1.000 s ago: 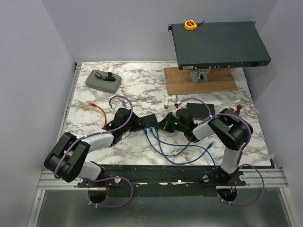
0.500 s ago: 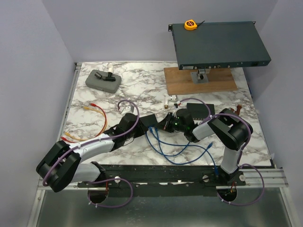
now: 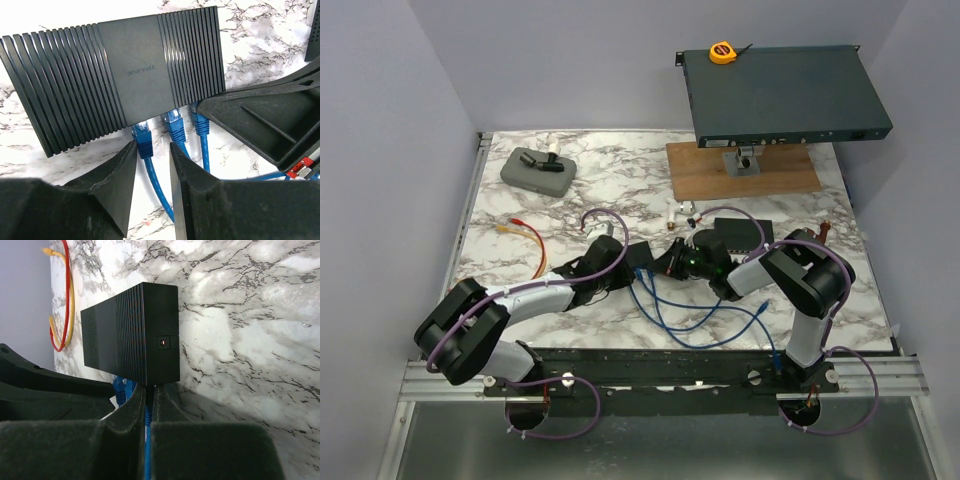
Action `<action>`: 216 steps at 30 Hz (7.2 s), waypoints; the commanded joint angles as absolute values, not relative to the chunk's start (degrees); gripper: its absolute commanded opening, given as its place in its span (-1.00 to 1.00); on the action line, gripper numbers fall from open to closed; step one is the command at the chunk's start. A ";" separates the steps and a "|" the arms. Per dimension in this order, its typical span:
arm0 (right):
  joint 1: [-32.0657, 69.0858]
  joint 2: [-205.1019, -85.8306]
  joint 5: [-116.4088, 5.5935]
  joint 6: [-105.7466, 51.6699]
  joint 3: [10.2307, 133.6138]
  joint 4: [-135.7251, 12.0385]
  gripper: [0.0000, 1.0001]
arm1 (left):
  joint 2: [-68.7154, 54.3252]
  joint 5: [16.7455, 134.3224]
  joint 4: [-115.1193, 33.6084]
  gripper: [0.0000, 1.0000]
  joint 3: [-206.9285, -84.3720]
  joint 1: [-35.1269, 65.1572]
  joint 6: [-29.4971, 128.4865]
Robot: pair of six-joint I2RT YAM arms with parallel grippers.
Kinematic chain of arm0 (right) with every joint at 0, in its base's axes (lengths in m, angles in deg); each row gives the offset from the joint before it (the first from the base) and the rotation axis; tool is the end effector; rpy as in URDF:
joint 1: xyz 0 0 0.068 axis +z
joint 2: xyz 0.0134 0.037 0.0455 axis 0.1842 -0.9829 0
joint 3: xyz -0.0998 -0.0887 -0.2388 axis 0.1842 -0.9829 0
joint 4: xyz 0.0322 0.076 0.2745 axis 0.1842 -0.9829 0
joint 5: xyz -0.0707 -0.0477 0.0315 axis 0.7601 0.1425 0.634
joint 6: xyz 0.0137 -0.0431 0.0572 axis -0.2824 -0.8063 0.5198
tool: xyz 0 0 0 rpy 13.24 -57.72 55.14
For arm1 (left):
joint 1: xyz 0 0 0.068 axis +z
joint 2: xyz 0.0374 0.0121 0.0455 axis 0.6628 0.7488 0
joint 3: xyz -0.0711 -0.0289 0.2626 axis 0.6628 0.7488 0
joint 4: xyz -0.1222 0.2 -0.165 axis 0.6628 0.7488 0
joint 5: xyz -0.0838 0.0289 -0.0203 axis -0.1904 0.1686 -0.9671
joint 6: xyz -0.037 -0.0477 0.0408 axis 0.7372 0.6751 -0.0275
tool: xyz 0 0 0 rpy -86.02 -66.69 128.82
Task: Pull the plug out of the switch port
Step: Pull the connector from the switch port, then pick up the connector from the center of the board, then place the connector at the center of the board.
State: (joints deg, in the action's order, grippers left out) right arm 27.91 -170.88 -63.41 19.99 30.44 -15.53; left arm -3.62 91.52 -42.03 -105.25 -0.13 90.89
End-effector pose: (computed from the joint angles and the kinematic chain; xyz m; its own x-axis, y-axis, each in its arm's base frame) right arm 0.2661 0.2327 0.0674 -0.8434 0.3224 -0.4298 -0.1821 0.5812 0.7931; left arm 0.2256 -0.1898 0.1219 -0.7795 -0.3656 -0.5086 -0.0605 0.8521 -0.5198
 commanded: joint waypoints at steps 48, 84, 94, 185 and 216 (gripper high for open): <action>27.70 -161.82 -64.53 13.17 27.42 -25.10 -0.99 | -1.17 92.78 -44.55 -0.36 -104.19 -0.19 93.81; 48.53 -145.93 -39.82 -1.87 33.12 -68.20 -0.15 | -34.46 96.85 -42.09 -0.02 -84.91 -0.32 103.83; 49.21 -149.66 -41.63 -1.85 33.73 -66.85 -0.30 | -33.13 96.49 -42.64 -0.02 -85.97 -0.30 102.97; 52.78 -107.95 -37.59 5.90 33.33 -34.84 -0.99 | -57.58 61.49 -69.60 0.93 -90.15 -0.69 77.08; 52.84 -110.52 -38.76 6.46 34.07 -36.76 -0.99 | -38.49 55.40 -70.13 -0.52 -100.03 -9.55 69.04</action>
State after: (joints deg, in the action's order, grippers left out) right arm 52.45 -110.73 -38.12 6.66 32.58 -35.14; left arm -38.75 56.70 -69.00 -99.06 -8.88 69.73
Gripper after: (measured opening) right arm 0.015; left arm 0.354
